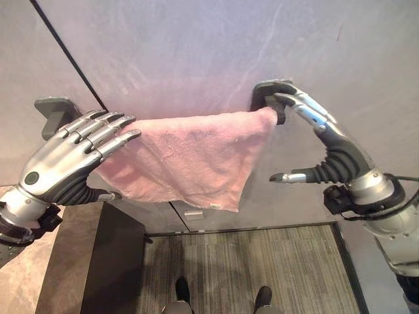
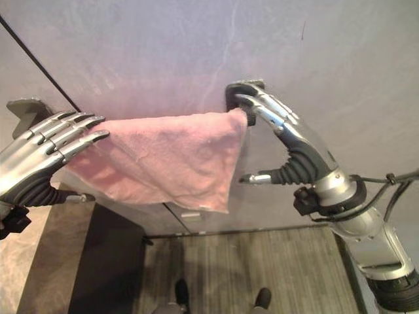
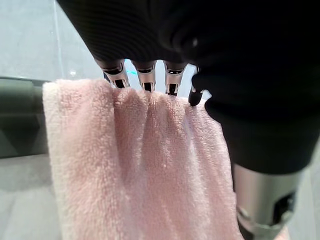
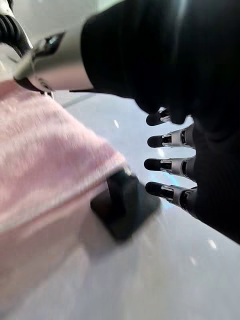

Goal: Put brush and paste in cup on sink, flatten towel.

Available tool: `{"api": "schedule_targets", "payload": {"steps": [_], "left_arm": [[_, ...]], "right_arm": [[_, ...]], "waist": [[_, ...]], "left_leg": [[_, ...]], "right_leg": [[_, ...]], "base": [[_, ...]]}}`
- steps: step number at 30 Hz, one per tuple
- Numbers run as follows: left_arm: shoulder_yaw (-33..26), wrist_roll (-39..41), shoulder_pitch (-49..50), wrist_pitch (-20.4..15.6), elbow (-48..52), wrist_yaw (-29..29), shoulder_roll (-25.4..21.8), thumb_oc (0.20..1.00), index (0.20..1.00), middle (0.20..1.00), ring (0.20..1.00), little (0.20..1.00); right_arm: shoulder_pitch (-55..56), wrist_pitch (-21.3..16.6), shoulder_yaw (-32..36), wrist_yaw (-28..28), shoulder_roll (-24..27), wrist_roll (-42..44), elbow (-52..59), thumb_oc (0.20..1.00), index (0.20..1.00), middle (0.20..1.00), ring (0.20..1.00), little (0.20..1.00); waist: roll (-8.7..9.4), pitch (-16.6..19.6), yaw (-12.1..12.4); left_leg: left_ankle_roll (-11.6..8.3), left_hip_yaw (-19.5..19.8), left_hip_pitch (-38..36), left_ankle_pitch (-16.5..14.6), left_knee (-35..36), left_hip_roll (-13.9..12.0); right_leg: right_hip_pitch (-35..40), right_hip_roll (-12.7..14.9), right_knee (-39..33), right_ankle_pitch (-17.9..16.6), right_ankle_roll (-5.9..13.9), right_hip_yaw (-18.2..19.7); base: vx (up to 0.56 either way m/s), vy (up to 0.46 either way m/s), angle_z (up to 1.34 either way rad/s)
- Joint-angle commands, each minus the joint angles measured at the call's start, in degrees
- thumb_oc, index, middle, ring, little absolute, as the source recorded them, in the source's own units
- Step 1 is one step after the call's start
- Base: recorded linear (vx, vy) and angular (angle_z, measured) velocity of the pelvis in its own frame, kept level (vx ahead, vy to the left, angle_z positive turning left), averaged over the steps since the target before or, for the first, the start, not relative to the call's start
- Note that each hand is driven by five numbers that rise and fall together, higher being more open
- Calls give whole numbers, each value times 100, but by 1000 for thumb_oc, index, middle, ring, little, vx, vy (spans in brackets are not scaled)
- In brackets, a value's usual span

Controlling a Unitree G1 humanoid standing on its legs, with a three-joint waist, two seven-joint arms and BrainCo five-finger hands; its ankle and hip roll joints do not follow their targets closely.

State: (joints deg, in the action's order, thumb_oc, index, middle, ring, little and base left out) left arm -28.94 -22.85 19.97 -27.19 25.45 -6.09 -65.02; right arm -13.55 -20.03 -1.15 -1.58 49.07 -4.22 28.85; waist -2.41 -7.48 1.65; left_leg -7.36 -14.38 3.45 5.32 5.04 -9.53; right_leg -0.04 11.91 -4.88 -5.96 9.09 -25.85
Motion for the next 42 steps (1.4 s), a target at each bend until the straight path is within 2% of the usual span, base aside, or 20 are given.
{"api": "schedule_targets", "payload": {"steps": [1, 5, 6, 10, 19, 30, 37, 40, 41, 42], "left_arm": [[-144, 57, 99, 185, -329, 67, -361, 1000, 1000, 1000, 1000, 1000], [84, 72, -163, 227, -379, 95, -488, 1000, 1000, 1000, 1000, 1000], [129, 75, -230, 252, -385, 120, -553, 1000, 1000, 1000, 1000, 1000], [163, 128, -281, 273, -436, 148, -476, 1000, 1000, 1000, 1000, 1000], [615, -22, -693, 343, -600, 183, -397, 1000, 1000, 1000, 1000, 1000], [435, 17, -315, 340, -1026, 248, -346, 1000, 1000, 1000, 1000, 1000], [345, 22, -134, 342, -1396, 214, -328, 1000, 1000, 1000, 1000, 1000], [352, 281, -138, 360, -1636, 200, -189, 1000, 1000, 1000, 1000, 1000], [383, 736, -200, 402, -1986, 171, 121, 1000, 1000, 1000, 1000, 1000], [412, 713, -215, 441, -2134, 189, 139, 1000, 1000, 1000, 1000, 1000]], "right_arm": [[-750, -122, -55, 30, 167, -38, 271, 1000, 1000, 1000, 1000, 1000], [-1395, -12, -636, -56, 405, -151, 42, 1000, 1000, 1000, 1000, 1000], [-1616, 69, -888, -204, 606, -312, -23, 1000, 1000, 1000, 1000, 1000], [-1945, 197, -1285, -431, 915, -634, -211, 1000, 1000, 1000, 1000, 1000], [-2394, 303, -2145, -713, 1051, -1524, -781, 1000, 1000, 1000, 1000, 1000], [-1477, 90, -1717, -672, 2085, -2186, -996, 1000, 1000, 1000, 1000, 1000], [-727, 50, -1306, -634, 2405, -2408, -1310, 1000, 1000, 1000, 1000, 1000], [-437, 71, -1127, -632, 2426, -2377, -1430, 1000, 1000, 1000, 1000, 1000], [-213, 111, -976, -610, 2285, -2304, -1502, 1000, 1000, 1000, 1000, 1000], [-126, 136, -893, -608, 2230, -2283, -1548, 1000, 1000, 1000, 1000, 1000]], "waist": [[379, -44, 132], [470, -71, 179], [527, -76, 208], [584, -123, 215], [576, -215, 240], [480, -212, 121], [432, -178, 76], [419, -159, 70], [412, -155, 59], [402, -151, 65]], "left_leg": [[-116, 110, -25, 126, -4, -165], [-113, 118, 6, 135, -4, -173], [-115, 117, 14, 137, -4, -175], [-119, 121, 32, 139, -4, -180], [-120, 159, 128, 164, -4, -156], [-125, 174, 176, 164, -4, -101], [-141, 204, 185, 174, -4, -83], [-145, 202, 188, 181, -4, -84], [-141, 197, 189, 187, -4, -80], [-140, 195, 189, 187, -4, -79]], "right_leg": [[308, 520, -12, -262, 570, -43], [289, 504, -12, -276, 564, -33], [280, 492, -12, -279, 562, -31], [257, 483, -12, -288, 560, -27], [197, 517, -12, -307, 556, -43], [176, 580, -12, -345, 582, -52], [202, 591, -12, -349, 591, -116], [207, 595, -12, -350, 591, -133], [213, 598, -12, -350, 591, -137], [218, 597, -12, -351, 591, -143]], "base": [[0, 0, 0], [-4, 2, 1], [-13, 9, 7], [-9, 8, 8], [0, 0, 0], [0, 0, 0], [0, 0, 0], [0, 0, 0], [0, 0, 0], [0, 0, 0]]}}
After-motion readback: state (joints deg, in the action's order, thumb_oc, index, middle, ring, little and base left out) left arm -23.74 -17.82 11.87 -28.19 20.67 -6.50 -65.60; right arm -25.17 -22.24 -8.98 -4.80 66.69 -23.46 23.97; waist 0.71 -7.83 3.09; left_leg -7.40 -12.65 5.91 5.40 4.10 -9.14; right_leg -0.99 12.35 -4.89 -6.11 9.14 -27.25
